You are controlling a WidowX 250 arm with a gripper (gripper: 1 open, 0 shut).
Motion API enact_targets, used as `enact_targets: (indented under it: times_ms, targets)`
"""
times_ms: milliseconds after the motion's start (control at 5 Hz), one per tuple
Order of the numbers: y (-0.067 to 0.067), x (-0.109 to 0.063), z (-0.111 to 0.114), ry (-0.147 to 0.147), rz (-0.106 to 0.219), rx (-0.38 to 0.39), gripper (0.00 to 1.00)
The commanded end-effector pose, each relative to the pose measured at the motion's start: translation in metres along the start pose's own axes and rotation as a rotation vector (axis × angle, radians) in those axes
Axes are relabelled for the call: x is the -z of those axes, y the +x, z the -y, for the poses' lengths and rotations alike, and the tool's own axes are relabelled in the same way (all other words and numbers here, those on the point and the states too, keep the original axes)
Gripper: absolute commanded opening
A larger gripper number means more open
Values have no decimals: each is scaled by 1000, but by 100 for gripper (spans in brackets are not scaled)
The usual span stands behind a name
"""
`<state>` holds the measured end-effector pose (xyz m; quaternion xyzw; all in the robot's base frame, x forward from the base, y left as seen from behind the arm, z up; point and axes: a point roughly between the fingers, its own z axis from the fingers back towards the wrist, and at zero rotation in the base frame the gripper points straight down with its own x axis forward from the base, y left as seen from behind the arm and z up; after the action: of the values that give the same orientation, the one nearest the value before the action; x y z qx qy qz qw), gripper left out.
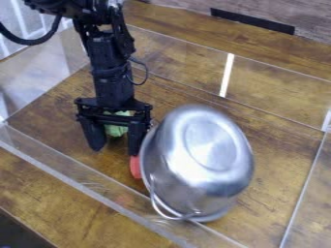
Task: Put the green object in the silver pot
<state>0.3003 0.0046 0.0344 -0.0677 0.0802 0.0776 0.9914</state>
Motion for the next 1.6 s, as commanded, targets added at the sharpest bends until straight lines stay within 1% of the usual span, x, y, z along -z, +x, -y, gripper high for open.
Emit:
enact_targets:
  times_ms: [0,400,600,1000,1200,1400]
  targets:
    - [5,-11,-2,-26,55,-69,100]
    - [11,-7,-11,-65,78,-210,100]
    - [16,-7,-16,-81,92,-266,100]
    - [27,-12,-26,-102,120,-356,100]
    - [30,-15,-29,-110,137,-409,100]
    - [32,-17,-29,-118,142,-442,100]
